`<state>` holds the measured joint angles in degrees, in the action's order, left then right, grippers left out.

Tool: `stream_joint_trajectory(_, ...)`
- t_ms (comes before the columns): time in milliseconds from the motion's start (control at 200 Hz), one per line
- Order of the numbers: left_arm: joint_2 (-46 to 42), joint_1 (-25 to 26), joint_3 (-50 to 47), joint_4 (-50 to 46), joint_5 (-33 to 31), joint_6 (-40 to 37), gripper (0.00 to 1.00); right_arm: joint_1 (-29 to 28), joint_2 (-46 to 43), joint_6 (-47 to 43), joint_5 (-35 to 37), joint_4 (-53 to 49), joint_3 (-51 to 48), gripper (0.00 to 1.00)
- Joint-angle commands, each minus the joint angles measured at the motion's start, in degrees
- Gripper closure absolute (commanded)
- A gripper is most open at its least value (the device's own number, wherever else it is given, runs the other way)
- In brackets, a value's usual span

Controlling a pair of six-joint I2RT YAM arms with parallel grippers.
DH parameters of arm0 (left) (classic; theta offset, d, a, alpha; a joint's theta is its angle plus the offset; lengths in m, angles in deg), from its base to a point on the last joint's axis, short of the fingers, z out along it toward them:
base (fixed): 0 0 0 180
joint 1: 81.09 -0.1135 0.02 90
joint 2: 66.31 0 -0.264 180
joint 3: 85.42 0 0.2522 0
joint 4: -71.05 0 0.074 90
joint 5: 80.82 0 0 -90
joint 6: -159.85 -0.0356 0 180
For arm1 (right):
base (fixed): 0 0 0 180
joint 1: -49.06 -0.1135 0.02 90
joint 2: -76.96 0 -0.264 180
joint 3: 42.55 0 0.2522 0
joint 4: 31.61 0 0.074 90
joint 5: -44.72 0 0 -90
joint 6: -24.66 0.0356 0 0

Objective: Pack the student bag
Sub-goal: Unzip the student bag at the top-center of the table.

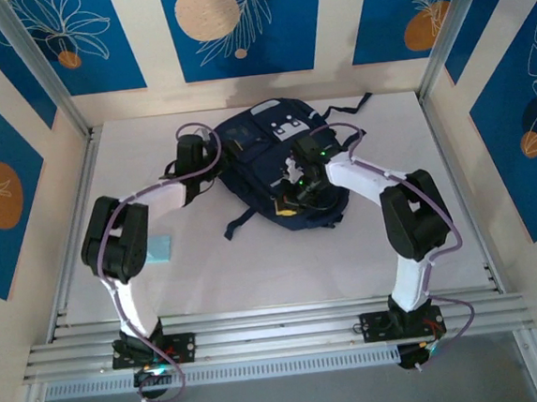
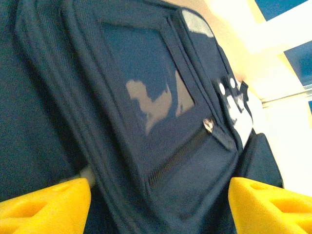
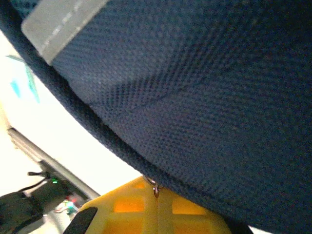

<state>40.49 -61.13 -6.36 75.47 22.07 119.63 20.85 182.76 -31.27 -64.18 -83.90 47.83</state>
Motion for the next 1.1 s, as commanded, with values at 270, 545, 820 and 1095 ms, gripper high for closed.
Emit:
stream_joint_trajectory(270,-6.75,8.77,-16.66,10.45,-0.40,13.41,0.31,-2.96,2.45,10.00,-9.34,11.85,4.83,1.00)
stream_joint_trajectory(545,0.62,9.77,-13.52,19.94,-2.24,13.71,1.00,-4.51,-0.60,8.45,-8.31,7.74,-0.21,1.00)
stream_joint_trajectory(820,-3.49,7.60,-15.98,15.19,-0.15,10.10,1.00,1.84,-3.27,-9.42,10.15,-16.63,-1.52,1.00)
stream_joint_trajectory(1095,-8.64,5.68,-16.55,8.28,3.45,4.87,1.00,12.98,-5.63,-12.55,28.30,-17.44,1.09,1.00)
